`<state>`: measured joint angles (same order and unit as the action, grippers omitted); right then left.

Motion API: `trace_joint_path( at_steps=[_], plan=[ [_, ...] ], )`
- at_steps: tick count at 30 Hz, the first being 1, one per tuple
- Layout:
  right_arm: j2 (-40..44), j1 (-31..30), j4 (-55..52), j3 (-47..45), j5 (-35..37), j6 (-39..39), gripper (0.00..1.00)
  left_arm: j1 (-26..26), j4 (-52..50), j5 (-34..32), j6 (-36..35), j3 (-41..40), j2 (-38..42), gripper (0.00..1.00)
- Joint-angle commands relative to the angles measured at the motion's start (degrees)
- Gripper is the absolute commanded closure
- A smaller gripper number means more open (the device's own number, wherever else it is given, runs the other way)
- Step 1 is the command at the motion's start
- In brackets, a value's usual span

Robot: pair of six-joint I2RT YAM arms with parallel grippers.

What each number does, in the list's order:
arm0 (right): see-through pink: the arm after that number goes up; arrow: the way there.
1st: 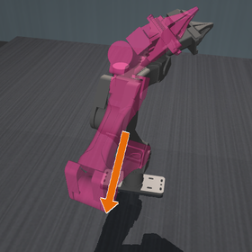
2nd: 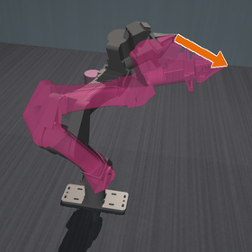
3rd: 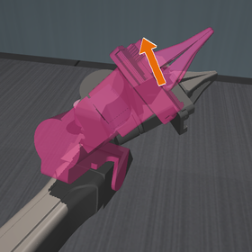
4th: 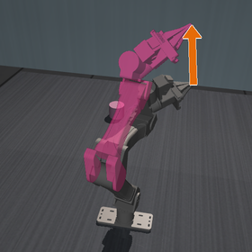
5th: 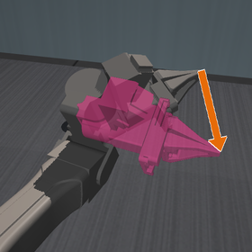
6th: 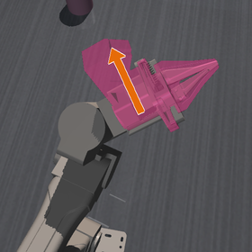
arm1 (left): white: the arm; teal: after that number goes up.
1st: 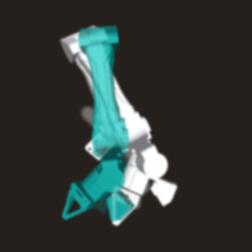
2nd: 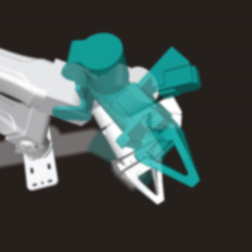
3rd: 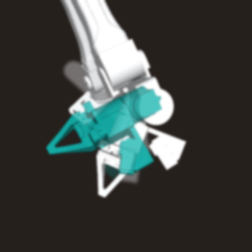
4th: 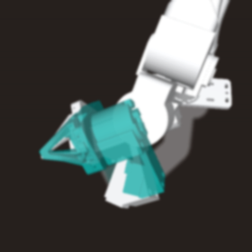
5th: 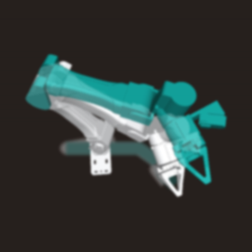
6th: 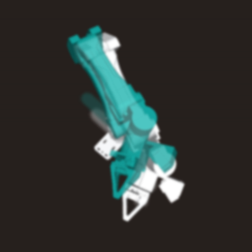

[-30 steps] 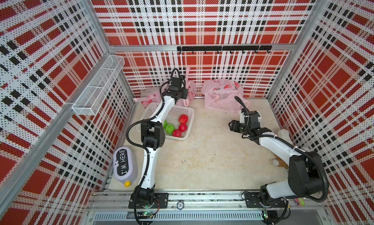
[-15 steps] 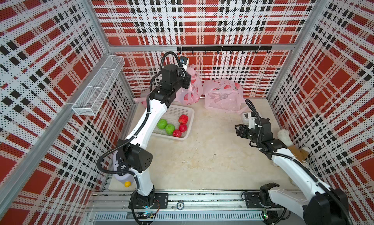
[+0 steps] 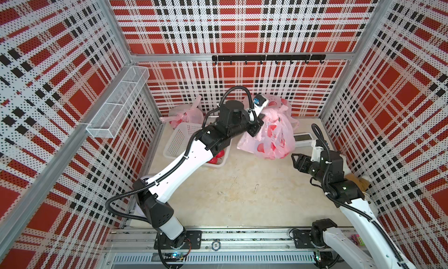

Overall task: Untie the knot of a plastic bag & take out the apple
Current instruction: Place the plastic bag at the center of the board, then untie the plastic bag at the center of the board.

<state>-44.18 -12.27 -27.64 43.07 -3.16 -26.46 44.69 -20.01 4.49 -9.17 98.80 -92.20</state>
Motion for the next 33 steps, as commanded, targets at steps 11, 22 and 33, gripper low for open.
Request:
trace_joint_path(
  at_steps=[11, 22, 33],
  plan=[
    [0.1, 0.4, -6.6, -2.1, -2.1, 0.5, 0.30, -2.1, 11.8, 6.7, 15.0, -29.2, 6.5, 0.37],
    [-7.2, 0.2, -8.4, 1.3, -1.6, 5.7, 0.30, 3.0, 11.7, 17.3, 15.3, -22.6, -2.3, 0.35],
    [-15.6, 0.2, -5.7, 3.2, -2.9, 8.3, 0.24, 7.3, 5.7, 16.9, 15.6, -18.0, -12.1, 0.48]
  ],
)
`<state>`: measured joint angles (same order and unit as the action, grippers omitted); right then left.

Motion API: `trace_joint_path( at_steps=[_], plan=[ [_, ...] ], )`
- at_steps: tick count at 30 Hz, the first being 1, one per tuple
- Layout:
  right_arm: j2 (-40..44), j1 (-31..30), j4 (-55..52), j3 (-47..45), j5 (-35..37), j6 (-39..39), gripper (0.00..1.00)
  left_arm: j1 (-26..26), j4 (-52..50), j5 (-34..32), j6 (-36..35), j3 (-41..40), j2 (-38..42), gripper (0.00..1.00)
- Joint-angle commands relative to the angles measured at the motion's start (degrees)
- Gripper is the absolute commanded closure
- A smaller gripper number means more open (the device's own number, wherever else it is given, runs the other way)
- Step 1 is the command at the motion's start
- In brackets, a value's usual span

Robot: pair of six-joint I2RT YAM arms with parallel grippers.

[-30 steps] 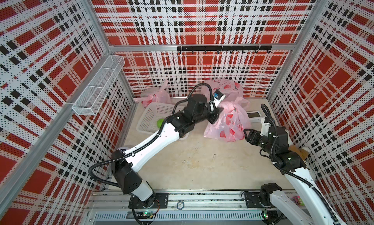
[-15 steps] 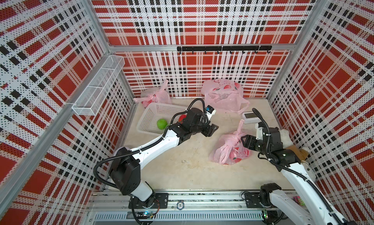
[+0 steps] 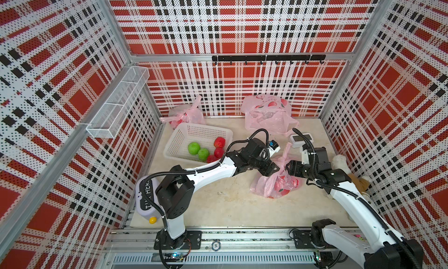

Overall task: Untie the knot of a plastic bag & take out the apple
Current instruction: Untie the plastic bag at the center of the board.

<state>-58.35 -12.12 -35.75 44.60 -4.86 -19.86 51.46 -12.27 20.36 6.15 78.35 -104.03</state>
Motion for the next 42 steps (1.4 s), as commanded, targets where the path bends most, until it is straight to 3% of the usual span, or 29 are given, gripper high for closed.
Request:
trace_joint_path(
  at_steps=[1, 5, 8, 12, 14, 17, 25, 27, 28, 31, 33, 37, 42],
  plan=[
    [-2.2, 0.0, 3.3, 1.3, -2.2, 1.4, 0.24, 0.5, -2.0, 1.6, 0.4, 2.5, -0.3, 0.57],
    [-5.3, -0.1, 5.8, 0.5, -6.2, 0.2, 0.27, 0.1, -2.6, 2.0, -0.1, 2.4, 1.0, 0.85],
    [-7.0, -0.2, 7.2, 0.3, -8.3, -0.1, 0.43, -1.1, -2.7, 2.8, -0.4, 1.9, 3.1, 1.00],
    [-7.3, -0.2, 8.6, 0.3, -8.3, 0.8, 0.81, -3.7, -2.7, 4.2, 0.5, 0.3, 6.5, 1.00],
    [-7.1, -0.1, 8.9, 0.5, -6.9, 1.4, 0.92, -5.1, -2.1, 4.3, 0.8, -1.3, 8.5, 1.00],
    [-7.0, 0.4, 8.0, 1.4, -4.9, 2.5, 1.00, -7.5, -2.1, 4.3, 1.2, -3.9, 10.8, 1.00],
    [-3.4, 5.8, 8.2, -0.9, -5.5, 3.0, 1.00, -14.5, 3.1, 6.7, 5.2, -18.1, 13.9, 1.00],
    [-2.4, 5.3, 8.6, -1.0, -6.9, 3.9, 0.87, -14.1, 3.4, 6.4, 5.3, -19.6, 13.8, 1.00],
    [-2.1, 4.1, 8.5, -0.7, -6.4, 4.5, 0.73, -13.8, 3.4, 6.4, 5.3, -19.9, 13.6, 1.00],
    [-3.1, -2.9, 5.4, 3.1, -0.8, 9.6, 0.50, -13.4, 4.0, 6.9, 5.4, -19.1, 12.7, 1.00],
    [-5.7, -7.1, 3.9, 6.2, 2.6, 13.0, 0.44, -13.5, 4.4, 7.9, 5.5, -17.9, 11.8, 1.00],
    [-13.2, -11.1, 3.6, 11.7, 3.1, 16.6, 0.27, -13.3, 4.4, 10.0, 5.3, -14.5, 10.1, 1.00],
    [-24.5, -13.9, 8.8, 16.7, 5.2, 24.8, 0.19, -13.1, 4.2, 10.9, 4.5, -13.3, 10.3, 1.00]
  ],
)
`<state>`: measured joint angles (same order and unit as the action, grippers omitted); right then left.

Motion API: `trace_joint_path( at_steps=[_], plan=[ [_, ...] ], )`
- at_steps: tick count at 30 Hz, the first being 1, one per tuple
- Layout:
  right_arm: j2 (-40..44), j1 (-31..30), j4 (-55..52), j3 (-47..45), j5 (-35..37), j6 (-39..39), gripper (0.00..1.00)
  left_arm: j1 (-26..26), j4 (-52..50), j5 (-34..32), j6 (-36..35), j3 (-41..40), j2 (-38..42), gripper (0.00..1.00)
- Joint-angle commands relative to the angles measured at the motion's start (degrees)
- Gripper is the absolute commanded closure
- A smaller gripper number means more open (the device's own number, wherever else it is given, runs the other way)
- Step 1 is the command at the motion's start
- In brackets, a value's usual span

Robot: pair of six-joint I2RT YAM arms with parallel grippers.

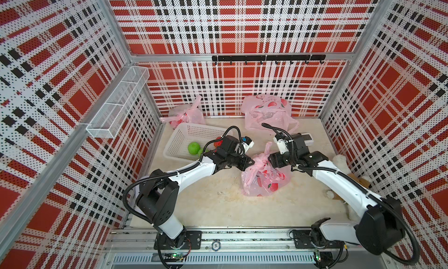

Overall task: Untie the knot of a plastic bag & take out the apple
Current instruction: Untie the plastic bag at the center of the board.

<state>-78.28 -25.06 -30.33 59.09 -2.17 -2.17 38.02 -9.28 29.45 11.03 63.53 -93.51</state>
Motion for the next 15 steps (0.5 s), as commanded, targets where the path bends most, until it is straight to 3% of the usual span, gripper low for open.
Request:
trace_joint_path(
  at_steps=[1, 6, 8, 11, 13, 15],
  plan=[
    [-7.8, -1.0, 3.0, 4.0, 2.7, 8.5, 0.18, 0.2, 0.7, 1.7, -0.5, 1.6, 0.0, 1.00],
    [-18.8, -1.0, 0.7, 9.9, -0.2, 8.4, 0.22, -1.5, -0.6, 0.3, -1.5, -0.1, 2.3, 1.00],
    [-20.8, -1.0, 1.3, 10.6, -3.6, 7.8, 0.40, -2.7, 0.1, 0.2, -1.2, -1.5, 3.3, 1.00],
    [-20.9, -1.0, 2.3, 10.5, -1.5, 6.7, 0.85, -4.2, 0.2, 0.3, -0.9, -3.2, 4.4, 1.00],
    [-19.3, -1.0, 2.8, 9.9, 2.0, 7.0, 1.00, -4.9, -0.2, 0.6, -1.0, -3.8, 5.2, 1.00],
    [-17.1, -0.6, 2.9, 9.4, 4.9, 7.5, 1.00, -5.6, -0.6, 0.5, -1.3, -4.5, 6.2, 1.00]
  ],
)
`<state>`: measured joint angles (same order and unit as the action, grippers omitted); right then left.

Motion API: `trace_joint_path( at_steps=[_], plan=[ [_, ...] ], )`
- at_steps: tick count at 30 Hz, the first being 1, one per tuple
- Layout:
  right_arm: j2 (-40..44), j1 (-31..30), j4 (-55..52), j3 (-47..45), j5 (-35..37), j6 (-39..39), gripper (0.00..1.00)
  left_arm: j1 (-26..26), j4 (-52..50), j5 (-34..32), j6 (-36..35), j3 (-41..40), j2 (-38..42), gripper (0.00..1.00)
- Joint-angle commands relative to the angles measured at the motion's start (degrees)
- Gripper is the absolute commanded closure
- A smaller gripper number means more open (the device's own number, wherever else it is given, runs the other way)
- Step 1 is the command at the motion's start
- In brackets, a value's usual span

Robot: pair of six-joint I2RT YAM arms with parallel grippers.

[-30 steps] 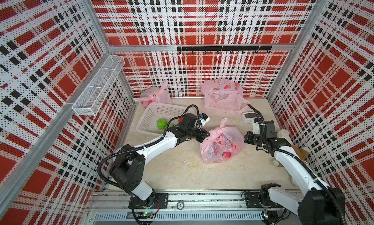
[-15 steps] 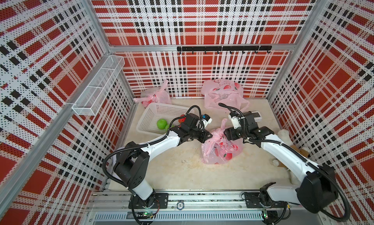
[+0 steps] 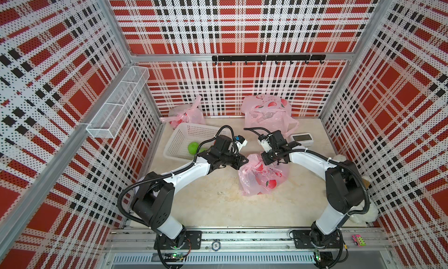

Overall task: Untie the knot of a plastic bag & take out the apple
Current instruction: Untie the plastic bag at the center of the board.

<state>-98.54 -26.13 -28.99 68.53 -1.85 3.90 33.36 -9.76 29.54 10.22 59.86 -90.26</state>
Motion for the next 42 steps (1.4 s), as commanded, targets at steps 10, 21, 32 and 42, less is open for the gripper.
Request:
trace_joint_path(
  at_steps=[10, 21, 32, 42],
  plan=[
    [18.6, 9.0, 6.2, -8.9, 6.2, -5.9, 1.00, -2.8, -4.4, -2.4, -1.1, -2.3, 6.8, 1.00],
    [34.4, 17.3, 10.8, -31.0, 1.6, -19.9, 1.00, 1.2, -1.3, -3.9, 3.5, -10.2, 4.3, 1.00],
    [30.0, 17.2, 16.4, -21.1, -5.6, -22.6, 1.00, 7.3, -3.8, -1.0, -3.5, -2.0, 6.2, 1.00],
    [20.6, 17.3, 18.4, -6.7, -9.0, -22.3, 1.00, 15.2, -3.6, -2.5, -3.2, -2.5, 14.5, 1.00]
  ],
)
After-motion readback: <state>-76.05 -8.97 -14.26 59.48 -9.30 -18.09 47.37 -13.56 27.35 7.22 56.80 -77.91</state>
